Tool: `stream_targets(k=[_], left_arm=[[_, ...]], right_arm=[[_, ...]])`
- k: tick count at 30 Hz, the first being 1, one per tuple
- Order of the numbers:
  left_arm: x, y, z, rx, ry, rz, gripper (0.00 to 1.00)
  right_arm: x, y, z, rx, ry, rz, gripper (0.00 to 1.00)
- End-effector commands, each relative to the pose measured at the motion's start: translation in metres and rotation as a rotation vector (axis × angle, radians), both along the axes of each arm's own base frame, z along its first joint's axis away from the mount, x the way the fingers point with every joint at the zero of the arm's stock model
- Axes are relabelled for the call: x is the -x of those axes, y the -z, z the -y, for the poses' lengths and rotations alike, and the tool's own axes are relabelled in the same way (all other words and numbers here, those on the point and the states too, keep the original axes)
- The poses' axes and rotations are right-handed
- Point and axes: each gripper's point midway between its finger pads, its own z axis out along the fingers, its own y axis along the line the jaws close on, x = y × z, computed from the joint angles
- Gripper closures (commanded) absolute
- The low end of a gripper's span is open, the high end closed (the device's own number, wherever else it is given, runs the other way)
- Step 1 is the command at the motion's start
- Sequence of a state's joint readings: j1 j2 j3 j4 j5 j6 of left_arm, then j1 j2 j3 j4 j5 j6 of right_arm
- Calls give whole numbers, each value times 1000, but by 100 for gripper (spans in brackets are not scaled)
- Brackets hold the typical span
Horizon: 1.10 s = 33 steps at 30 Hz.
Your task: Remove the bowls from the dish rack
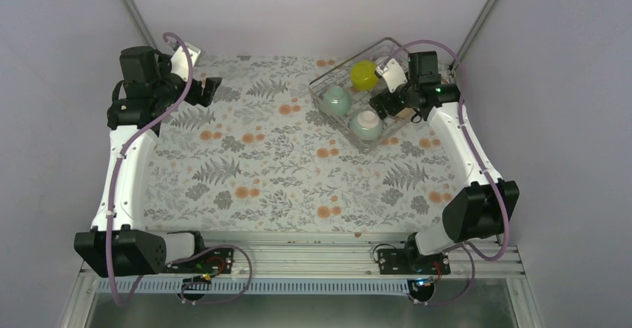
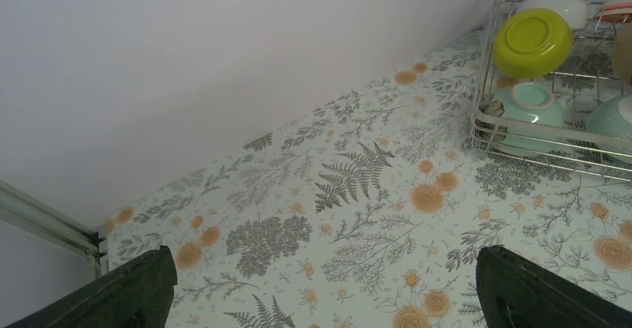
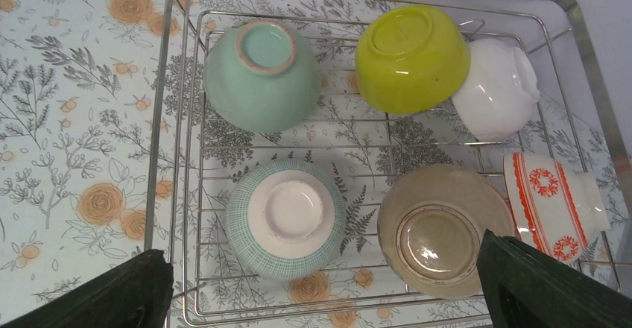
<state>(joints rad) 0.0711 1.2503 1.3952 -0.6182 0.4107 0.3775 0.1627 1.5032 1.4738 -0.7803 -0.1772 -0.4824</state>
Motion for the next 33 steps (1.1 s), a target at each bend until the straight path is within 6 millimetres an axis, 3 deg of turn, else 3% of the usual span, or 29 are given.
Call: stream_targets(k=[1, 14, 22, 25, 33], left_arm=[[0, -3, -2, 4, -7, 7, 0], [3, 10, 1, 1, 16, -20, 0], [3, 23, 1, -6, 20, -48, 0], [3, 25, 1, -6, 20, -52, 0], [4, 33, 2, -5, 25, -76, 0]], right_arm=[[-6, 6, -1, 39, -6, -5, 0], [-31, 83, -7, 100, -4, -288, 4], [-24, 133, -23, 154, -33, -431, 12], [-22, 144, -24, 167, -25, -462, 17], [-27, 153, -17, 199, 26, -449, 16]])
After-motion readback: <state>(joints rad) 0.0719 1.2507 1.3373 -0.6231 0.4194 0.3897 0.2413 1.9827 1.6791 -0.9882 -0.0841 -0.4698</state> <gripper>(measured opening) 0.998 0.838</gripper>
